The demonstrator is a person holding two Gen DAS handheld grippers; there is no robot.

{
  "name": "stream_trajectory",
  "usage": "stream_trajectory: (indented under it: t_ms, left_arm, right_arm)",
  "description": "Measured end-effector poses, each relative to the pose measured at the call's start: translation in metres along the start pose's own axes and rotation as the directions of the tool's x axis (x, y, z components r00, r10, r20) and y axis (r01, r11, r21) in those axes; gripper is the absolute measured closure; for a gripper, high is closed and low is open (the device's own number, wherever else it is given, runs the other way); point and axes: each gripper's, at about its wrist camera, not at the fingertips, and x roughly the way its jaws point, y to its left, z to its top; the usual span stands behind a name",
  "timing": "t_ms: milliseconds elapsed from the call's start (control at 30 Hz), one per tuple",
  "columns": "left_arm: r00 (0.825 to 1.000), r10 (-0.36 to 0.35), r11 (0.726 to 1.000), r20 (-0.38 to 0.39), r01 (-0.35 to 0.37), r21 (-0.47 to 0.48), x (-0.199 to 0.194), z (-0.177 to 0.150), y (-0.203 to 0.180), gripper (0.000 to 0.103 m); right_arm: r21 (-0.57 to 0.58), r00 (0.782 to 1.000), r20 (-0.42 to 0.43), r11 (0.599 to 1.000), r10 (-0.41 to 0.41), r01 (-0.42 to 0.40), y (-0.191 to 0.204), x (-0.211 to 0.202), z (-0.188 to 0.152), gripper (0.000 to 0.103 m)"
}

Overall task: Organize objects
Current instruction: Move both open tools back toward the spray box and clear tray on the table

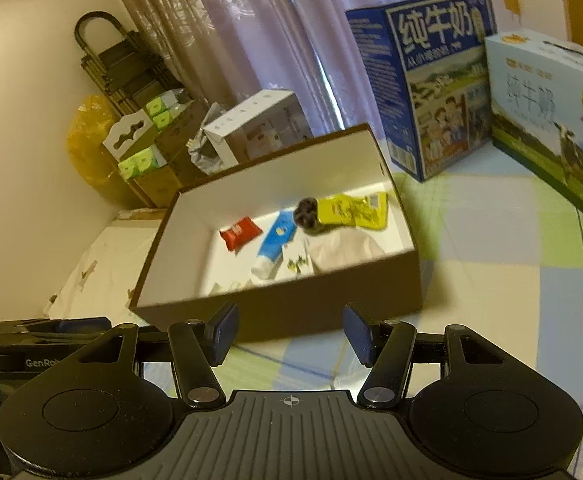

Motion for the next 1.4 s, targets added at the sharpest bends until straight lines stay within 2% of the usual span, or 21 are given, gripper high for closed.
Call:
stream_trajectory:
  t_ms: [367, 633, 833, 1200, 1300, 1400]
  left_arm:
    - [0.999, -0.014, 1.0, -0.036, 0.014, 0.014, -0.015, -0.036, -0.014, 0.017]
    - [0.998, -0.025, 0.999, -0.063, 0.026, 0.022, -0.021, -0.059, -0.021, 0.017]
    - [0.996, -0.031, 0.999, -0.08, 0.033, 0.024, -0.023, -0.071, -0.023, 0.017]
    - [0.993, -0.038, 0.998, -0.114, 0.043, 0.036, -0.018, -0.089, -0.03, 0.017]
    - [0.991, -0.038, 0.998, -0.127, 0.043, 0.04, -0.016, -0.094, -0.032, 0.017]
    - [0.989, -0.038, 0.998, -0.141, 0.044, 0.044, -0.013, -0.098, -0.035, 0.017]
  right_arm:
    - [0.095, 0.999, -0.019, 0.994, -0.042, 0.044, -0.006, -0.03, -0.035, 0.048]
    - [0.177, 0.998, -0.061, 0.984, -0.017, 0.028, -0.013, -0.043, -0.053, 0.047]
    - [0.151, 0.997, -0.072, 0.988, -0.035, 0.045, -0.013, -0.046, -0.067, 0.047]
    - [0.182, 0.994, -0.091, 0.98, -0.066, 0.082, -0.024, -0.053, -0.091, 0.046]
    - [0.179, 0.992, -0.107, 0.98, -0.067, 0.085, -0.027, -0.052, -0.097, 0.044]
    - [0.172, 0.99, -0.123, 0.981, -0.069, 0.09, -0.029, -0.052, -0.103, 0.037]
